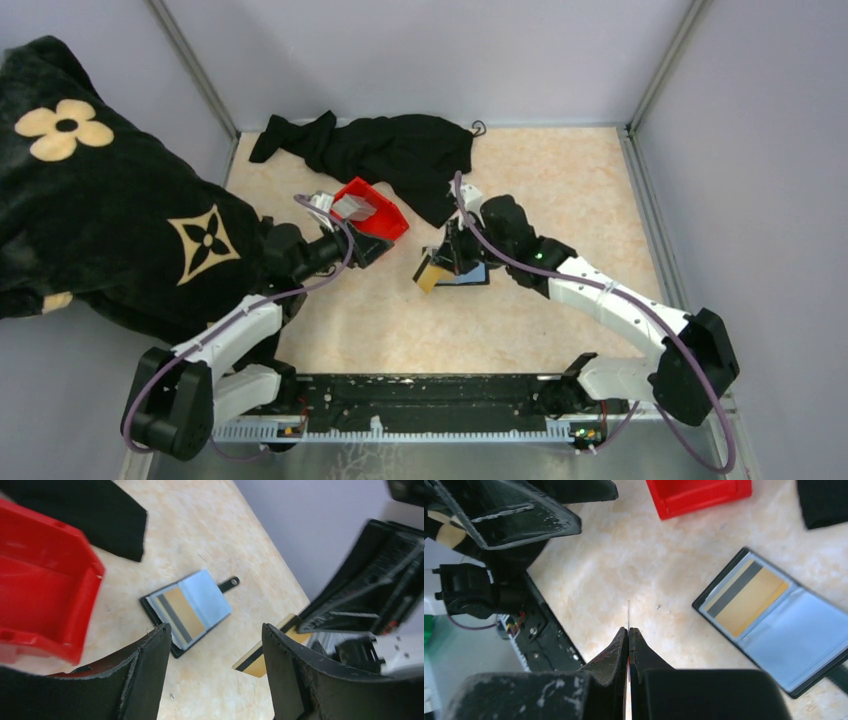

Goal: Put the credit cards into the card holder
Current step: Pick up the credit card from the storage box.

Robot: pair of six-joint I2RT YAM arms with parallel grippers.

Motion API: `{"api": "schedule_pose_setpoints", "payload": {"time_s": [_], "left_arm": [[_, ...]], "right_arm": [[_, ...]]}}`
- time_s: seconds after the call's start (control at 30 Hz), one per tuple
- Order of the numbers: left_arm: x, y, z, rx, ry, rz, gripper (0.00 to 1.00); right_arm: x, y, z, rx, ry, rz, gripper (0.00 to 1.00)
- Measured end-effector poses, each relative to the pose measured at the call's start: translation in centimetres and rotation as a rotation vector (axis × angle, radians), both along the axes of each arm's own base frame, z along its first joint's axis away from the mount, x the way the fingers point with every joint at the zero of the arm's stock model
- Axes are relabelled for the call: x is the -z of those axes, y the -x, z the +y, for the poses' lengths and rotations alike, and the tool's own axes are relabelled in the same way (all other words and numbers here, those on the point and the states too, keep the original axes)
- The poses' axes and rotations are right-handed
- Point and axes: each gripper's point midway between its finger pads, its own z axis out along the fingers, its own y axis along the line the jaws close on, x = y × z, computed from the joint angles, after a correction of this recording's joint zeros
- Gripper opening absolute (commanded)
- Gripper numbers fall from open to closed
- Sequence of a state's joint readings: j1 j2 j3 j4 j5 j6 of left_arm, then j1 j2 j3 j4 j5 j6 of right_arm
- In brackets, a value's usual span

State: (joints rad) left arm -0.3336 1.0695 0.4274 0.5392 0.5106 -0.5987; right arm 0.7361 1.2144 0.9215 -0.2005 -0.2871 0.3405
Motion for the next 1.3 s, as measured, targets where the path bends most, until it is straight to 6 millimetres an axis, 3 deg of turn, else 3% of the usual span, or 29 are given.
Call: {"api": "schedule_pose_setpoints", "payload": {"time_s": [0.23,0.5,0.9,1.3], "left_arm": [[1.1,3.6,-3.8,0.268,-0.016,-0.014,0.67],[2.4,6.3,-6.0,0.444,-0.024,0.008,0.66],[2.9,7.1,-7.6,0.549,-0.023,0.031,0.56],[4.2,7.4,-8.1,0.604,-0.03,0.069,0.27]], "right_arm": [[1.9,1.6,-0.5,-0.039,-0.096,0.157,0.0],[1.0,1.7,-0.8,-0.076,-0.21,0.221,0.0],[1.5,1.9,-0.5,-0.131,-0.257,0.277,0.0],[2.2,1.1,-0.6,-0.133,-0.273,0.302,0.0]]}}
